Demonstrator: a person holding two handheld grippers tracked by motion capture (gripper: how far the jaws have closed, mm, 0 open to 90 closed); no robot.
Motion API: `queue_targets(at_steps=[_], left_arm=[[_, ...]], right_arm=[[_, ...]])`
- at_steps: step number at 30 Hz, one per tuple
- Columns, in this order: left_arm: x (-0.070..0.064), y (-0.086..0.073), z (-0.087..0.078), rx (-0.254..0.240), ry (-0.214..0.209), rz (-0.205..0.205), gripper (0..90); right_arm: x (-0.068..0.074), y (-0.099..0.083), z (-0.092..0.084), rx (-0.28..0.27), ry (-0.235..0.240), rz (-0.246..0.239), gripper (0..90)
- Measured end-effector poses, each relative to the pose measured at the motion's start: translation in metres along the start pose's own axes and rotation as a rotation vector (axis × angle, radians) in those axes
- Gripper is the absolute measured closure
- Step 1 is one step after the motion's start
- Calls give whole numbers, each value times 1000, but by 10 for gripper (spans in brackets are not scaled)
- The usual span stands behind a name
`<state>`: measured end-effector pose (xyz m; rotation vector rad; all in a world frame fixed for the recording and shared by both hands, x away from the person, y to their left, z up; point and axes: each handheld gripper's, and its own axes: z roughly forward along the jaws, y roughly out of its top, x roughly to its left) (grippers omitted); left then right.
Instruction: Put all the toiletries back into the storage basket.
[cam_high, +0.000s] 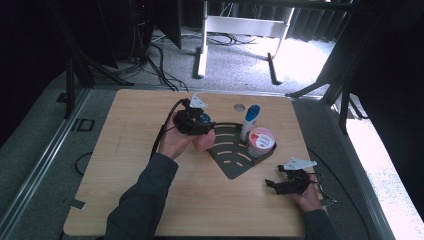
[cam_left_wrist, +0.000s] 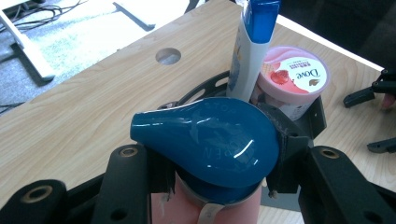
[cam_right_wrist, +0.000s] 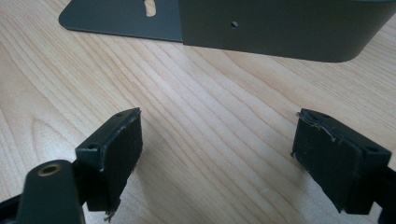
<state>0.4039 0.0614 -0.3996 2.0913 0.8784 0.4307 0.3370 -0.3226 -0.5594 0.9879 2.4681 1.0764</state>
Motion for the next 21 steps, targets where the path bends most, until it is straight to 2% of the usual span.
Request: queue_targets(at_steps=[6, 21], left_arm=[[0, 2, 5, -3, -1, -13, 529], [-2, 8, 12, -1, 2, -15, 529]], right_arm=[[0, 0, 0, 0, 0, 0, 157], [0, 0, 0, 0, 0, -1, 157]])
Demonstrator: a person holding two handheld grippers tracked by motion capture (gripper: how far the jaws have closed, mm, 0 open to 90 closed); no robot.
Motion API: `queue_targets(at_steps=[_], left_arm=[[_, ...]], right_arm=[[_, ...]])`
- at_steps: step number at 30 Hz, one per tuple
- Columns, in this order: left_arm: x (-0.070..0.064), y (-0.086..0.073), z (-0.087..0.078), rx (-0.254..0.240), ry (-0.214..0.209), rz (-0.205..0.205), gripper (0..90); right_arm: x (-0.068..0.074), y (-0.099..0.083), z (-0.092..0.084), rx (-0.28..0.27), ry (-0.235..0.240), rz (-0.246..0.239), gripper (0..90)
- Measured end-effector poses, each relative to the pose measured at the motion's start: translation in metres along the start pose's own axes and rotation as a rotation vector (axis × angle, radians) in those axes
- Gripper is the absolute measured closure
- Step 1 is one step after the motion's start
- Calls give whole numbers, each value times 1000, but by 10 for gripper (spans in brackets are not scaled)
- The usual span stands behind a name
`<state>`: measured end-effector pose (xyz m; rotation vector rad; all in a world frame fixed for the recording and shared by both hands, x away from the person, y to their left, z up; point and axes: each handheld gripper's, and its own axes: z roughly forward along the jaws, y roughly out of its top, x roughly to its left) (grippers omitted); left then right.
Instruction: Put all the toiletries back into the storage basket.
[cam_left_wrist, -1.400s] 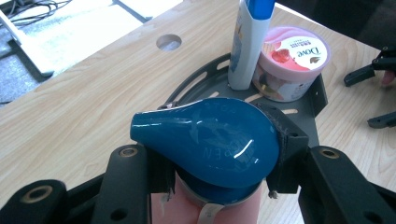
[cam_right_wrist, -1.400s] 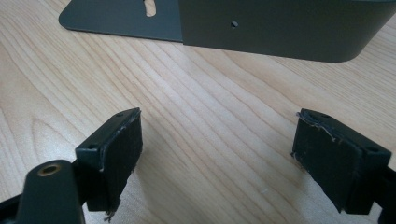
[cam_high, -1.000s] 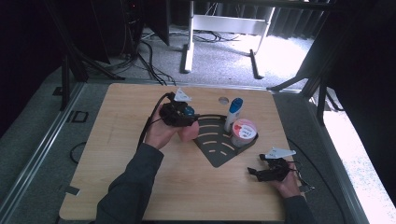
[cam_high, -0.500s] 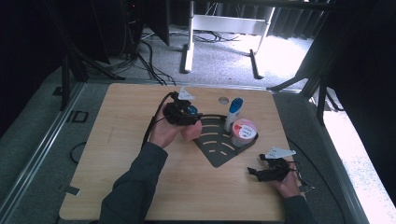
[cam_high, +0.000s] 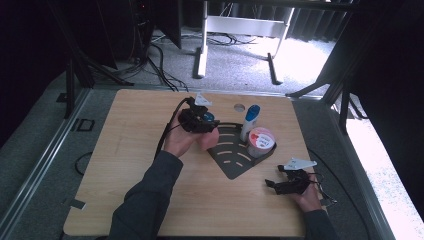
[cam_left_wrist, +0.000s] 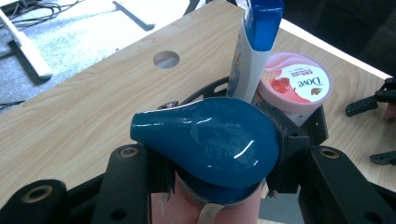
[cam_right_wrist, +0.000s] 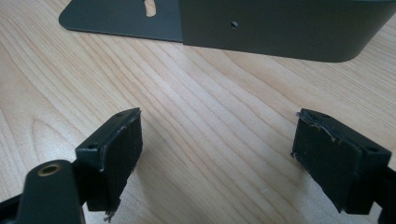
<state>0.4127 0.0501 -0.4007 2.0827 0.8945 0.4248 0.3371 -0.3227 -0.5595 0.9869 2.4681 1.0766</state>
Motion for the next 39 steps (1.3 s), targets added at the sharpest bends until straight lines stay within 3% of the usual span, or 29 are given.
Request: queue_targets(at_steps=[28, 39], left_arm=[[-7, 8, 21, -4, -3, 12, 528], [-7, 8, 30, -4, 1, -5, 529]], right_arm=[[0, 0, 0, 0, 0, 0, 158], [0, 0, 0, 0, 0, 0, 158]])
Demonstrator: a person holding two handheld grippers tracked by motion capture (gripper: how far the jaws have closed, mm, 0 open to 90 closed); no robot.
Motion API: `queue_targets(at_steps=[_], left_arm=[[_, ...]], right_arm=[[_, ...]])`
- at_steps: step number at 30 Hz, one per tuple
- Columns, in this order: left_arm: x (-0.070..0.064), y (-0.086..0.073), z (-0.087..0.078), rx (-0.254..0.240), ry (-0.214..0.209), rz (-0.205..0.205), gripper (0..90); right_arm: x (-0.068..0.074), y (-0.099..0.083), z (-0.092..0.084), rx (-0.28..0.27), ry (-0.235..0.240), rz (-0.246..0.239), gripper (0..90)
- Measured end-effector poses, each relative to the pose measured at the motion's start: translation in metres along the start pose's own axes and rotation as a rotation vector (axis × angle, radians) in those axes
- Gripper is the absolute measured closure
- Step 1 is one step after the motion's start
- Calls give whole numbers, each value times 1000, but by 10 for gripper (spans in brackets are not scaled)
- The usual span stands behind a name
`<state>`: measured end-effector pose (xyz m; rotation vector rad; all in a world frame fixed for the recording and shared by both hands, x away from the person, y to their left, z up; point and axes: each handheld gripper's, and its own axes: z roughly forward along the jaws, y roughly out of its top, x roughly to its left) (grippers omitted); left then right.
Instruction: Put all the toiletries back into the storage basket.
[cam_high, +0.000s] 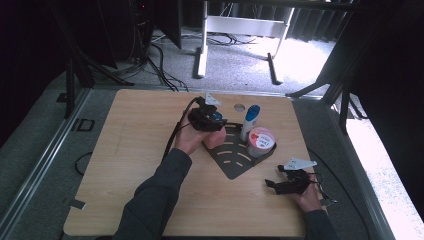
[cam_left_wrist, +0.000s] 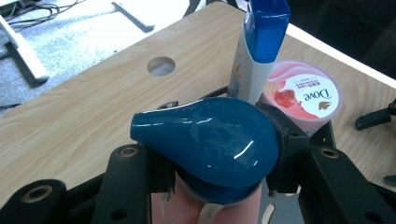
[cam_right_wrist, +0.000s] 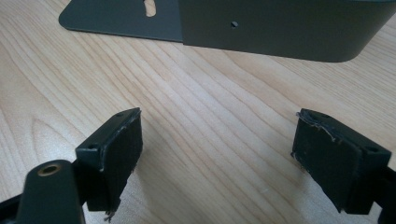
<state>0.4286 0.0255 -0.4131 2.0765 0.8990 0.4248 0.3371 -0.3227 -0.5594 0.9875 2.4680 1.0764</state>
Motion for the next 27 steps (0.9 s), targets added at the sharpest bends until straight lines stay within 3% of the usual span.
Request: queue_targets(at_steps=[27], left_arm=[[2, 1, 16, -10, 1, -28, 528]], right_arm=[[0, 0, 0, 0, 0, 0, 158]])
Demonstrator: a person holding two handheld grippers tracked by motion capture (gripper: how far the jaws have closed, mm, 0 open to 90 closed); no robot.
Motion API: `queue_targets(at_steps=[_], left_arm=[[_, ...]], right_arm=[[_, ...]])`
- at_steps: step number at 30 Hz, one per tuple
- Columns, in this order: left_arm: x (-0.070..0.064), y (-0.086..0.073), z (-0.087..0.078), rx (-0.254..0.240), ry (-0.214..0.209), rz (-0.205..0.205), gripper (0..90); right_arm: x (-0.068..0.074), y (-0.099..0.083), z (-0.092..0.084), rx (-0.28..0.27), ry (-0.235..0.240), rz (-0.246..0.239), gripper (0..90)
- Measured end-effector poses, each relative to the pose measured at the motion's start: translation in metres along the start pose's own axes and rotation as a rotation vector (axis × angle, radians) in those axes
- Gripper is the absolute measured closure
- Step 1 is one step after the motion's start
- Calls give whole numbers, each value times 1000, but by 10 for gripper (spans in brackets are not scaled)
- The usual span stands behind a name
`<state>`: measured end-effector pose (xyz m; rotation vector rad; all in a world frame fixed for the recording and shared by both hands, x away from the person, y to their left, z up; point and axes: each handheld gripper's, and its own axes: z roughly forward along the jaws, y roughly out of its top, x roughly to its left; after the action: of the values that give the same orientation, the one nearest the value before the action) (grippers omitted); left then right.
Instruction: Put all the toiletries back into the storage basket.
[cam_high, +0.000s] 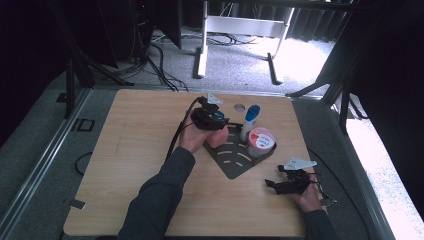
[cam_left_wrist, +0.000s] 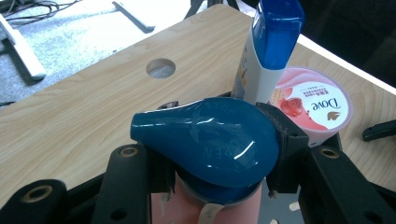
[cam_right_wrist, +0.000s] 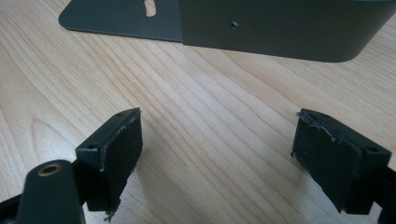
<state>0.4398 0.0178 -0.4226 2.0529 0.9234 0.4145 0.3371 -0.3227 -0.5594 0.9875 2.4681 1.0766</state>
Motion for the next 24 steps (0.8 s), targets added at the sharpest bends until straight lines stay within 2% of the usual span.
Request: queue_targets(at_steps=[21, 24], left_arm=[[2, 2, 13, -12, 17, -26, 529], [3, 2, 16, -21, 13, -40, 529]], right_arm=[[0, 0, 0, 0, 0, 0, 157], [0, 0, 0, 0, 0, 0, 157]])
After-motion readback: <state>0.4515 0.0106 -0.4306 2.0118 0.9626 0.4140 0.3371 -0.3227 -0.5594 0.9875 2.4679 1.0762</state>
